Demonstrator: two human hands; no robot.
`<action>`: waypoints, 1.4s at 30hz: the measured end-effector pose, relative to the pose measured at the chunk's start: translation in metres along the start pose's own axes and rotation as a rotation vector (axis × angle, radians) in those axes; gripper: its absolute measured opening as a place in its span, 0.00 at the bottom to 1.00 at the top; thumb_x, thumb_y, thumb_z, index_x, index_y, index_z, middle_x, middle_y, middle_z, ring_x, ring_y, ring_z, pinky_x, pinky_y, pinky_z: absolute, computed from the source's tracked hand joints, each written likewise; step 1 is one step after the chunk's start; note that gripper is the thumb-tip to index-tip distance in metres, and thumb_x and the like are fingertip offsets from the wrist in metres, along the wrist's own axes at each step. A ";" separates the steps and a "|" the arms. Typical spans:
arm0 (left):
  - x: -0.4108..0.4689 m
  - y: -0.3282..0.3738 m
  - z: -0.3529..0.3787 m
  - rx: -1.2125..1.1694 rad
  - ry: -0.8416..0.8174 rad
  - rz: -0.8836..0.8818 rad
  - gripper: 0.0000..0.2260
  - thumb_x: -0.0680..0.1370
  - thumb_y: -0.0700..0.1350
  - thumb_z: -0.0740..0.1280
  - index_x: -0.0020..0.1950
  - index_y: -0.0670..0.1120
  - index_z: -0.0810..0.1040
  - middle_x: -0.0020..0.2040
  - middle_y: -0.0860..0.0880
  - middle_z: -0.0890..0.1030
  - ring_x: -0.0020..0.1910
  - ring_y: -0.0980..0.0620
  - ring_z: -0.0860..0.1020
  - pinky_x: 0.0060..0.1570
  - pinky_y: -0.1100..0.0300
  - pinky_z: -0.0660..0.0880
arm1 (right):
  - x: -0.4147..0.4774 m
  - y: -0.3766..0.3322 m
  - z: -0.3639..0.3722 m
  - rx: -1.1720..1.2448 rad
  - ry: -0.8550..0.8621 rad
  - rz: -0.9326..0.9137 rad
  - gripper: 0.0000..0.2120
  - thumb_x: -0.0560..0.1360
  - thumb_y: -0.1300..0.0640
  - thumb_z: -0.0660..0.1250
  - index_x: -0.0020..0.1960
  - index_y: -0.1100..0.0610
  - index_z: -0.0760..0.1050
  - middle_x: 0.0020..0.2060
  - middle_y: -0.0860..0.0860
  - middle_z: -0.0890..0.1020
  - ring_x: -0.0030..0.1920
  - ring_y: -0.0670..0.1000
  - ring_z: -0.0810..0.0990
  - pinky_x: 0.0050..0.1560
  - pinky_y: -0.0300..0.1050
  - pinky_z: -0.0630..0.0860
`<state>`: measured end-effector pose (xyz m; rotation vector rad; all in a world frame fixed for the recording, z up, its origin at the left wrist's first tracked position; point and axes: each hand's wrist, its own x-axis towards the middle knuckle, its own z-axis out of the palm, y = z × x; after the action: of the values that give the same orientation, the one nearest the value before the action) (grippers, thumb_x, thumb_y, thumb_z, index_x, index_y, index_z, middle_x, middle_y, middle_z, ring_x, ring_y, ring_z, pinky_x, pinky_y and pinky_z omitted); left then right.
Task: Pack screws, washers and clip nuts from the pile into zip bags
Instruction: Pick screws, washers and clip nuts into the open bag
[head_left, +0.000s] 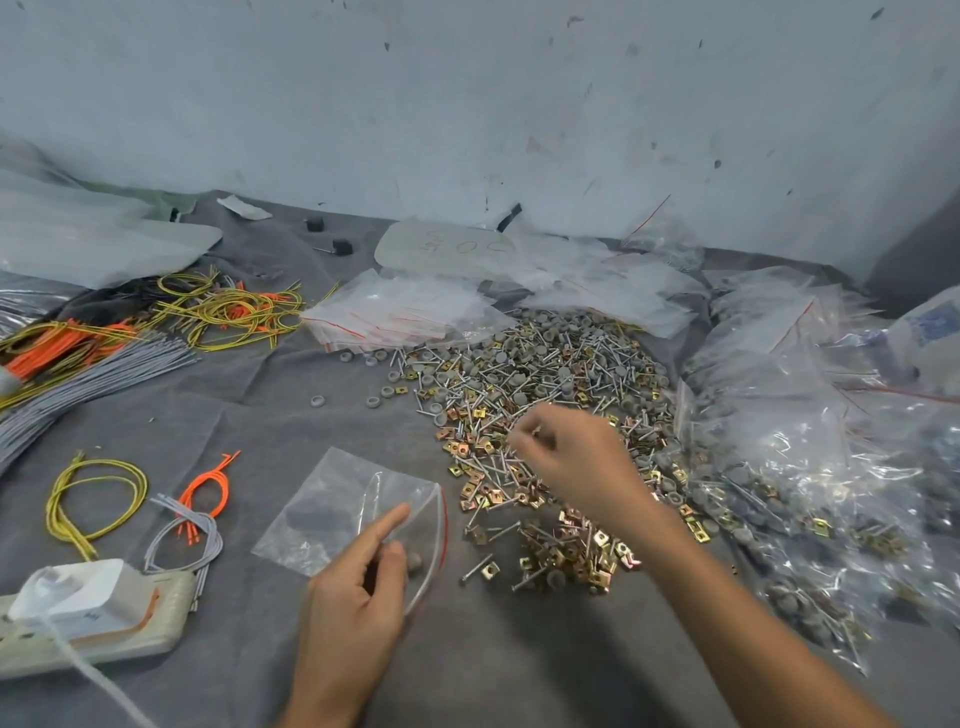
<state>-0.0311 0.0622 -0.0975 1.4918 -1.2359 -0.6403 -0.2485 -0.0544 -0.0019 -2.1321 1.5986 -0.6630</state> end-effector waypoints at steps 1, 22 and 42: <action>0.000 0.000 0.000 -0.008 -0.005 -0.005 0.17 0.78 0.50 0.64 0.59 0.72 0.78 0.36 0.54 0.83 0.28 0.59 0.73 0.30 0.65 0.71 | 0.016 0.013 -0.006 -0.055 0.018 0.040 0.02 0.80 0.49 0.66 0.48 0.44 0.77 0.33 0.41 0.79 0.27 0.40 0.76 0.28 0.34 0.73; 0.002 -0.011 0.001 -0.042 -0.022 -0.006 0.16 0.75 0.61 0.60 0.62 0.70 0.77 0.42 0.57 0.85 0.31 0.60 0.76 0.37 0.64 0.75 | 0.099 0.086 -0.016 -0.199 0.121 0.279 0.05 0.80 0.52 0.68 0.54 0.51 0.79 0.48 0.51 0.82 0.41 0.51 0.81 0.49 0.54 0.81; 0.001 0.006 -0.002 0.015 -0.006 0.038 0.15 0.78 0.49 0.62 0.59 0.65 0.80 0.44 0.65 0.83 0.41 0.67 0.79 0.43 0.69 0.74 | -0.070 -0.064 0.069 0.167 -0.119 -0.104 0.05 0.75 0.57 0.69 0.48 0.50 0.74 0.43 0.46 0.81 0.45 0.47 0.79 0.49 0.45 0.76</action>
<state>-0.0315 0.0621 -0.0908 1.4765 -1.2731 -0.6118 -0.1754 0.0320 -0.0310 -2.1013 1.3297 -0.6636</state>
